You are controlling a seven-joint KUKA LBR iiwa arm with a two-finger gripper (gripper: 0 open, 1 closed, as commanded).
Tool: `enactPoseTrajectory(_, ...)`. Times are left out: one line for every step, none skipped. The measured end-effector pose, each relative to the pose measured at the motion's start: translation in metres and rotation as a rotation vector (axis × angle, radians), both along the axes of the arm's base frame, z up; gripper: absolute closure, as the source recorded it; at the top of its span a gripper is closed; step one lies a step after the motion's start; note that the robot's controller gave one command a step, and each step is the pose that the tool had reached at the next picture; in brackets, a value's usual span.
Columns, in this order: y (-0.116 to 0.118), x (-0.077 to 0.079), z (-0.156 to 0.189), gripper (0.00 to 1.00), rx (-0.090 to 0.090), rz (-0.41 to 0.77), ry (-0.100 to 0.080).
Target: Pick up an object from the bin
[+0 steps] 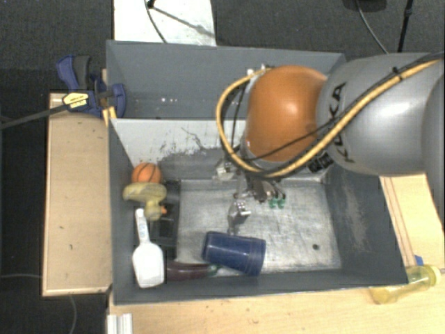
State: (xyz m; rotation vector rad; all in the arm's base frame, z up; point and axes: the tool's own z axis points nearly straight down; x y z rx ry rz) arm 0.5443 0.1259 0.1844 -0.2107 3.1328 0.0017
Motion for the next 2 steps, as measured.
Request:
enactPoseTrajectory(0.000,0.000,0.000,0.00,0.000,-0.001,-0.001)
enactPoseTrajectory(-0.021,-0.025,-0.042,0.00,0.001,0.065,-0.006)
